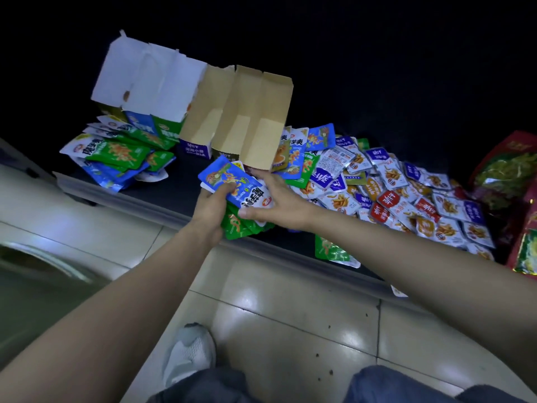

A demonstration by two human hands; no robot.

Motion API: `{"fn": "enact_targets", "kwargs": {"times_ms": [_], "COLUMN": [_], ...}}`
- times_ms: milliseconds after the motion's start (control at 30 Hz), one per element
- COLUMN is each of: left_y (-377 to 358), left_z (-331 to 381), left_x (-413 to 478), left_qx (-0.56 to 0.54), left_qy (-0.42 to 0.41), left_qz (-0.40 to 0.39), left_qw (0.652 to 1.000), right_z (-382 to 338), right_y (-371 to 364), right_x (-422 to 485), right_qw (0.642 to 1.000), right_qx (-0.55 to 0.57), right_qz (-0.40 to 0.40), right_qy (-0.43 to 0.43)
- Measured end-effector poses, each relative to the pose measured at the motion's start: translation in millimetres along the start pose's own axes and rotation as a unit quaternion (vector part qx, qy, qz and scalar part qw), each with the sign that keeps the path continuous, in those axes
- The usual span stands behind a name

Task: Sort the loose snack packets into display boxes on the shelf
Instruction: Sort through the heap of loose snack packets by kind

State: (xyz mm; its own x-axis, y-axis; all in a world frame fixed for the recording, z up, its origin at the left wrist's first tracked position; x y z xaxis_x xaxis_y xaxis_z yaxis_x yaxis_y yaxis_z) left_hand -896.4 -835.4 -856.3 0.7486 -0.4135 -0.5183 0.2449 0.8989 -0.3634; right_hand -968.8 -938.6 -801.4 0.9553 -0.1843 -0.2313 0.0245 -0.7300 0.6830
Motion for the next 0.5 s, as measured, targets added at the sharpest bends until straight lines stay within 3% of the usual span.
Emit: {"fn": "enact_targets", "kwargs": {"times_ms": [100, 233, 333, 433, 500], "left_y": [15, 55, 90, 145, 172], "left_z": [21, 56, 80, 115, 146], "left_x": [2, 9, 21, 31, 35], "left_qx": [-0.004, -0.032, -0.015, 0.138, 0.338], "left_qy": [-0.021, -0.063, -0.073, -0.112, -0.158], "left_qz": [-0.016, 0.007, 0.06, 0.185, 0.236], "left_qw": [1.0, 0.997, 0.995, 0.967, 0.897], "right_z": [-15, -33, -51, -67, -72], "right_y": [-16, -42, -68, -74, -72], "right_x": [18, 57, 94, 126, 146], "right_qw": [0.998, 0.962, 0.949, 0.953, 0.949], "right_qx": [-0.005, 0.237, 0.275, 0.276, 0.289], "right_qz": [-0.049, -0.086, -0.116, -0.077, -0.052], "right_qy": [-0.039, -0.105, -0.102, -0.101, -0.111]}}
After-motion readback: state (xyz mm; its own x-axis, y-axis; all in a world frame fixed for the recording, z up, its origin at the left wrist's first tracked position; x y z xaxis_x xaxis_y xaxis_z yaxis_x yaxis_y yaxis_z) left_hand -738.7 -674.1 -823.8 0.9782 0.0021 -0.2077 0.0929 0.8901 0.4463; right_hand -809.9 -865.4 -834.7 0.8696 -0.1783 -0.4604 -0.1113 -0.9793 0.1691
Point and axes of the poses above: each hand's wrist, its own x-axis towards the middle knuckle, its own y-axis out of the back of the hand, z = x × y, the point moved 10 cm from there along x, towards the middle knuckle, and after that the axes turned 7 degrees about -x, right-handed, at the moved point
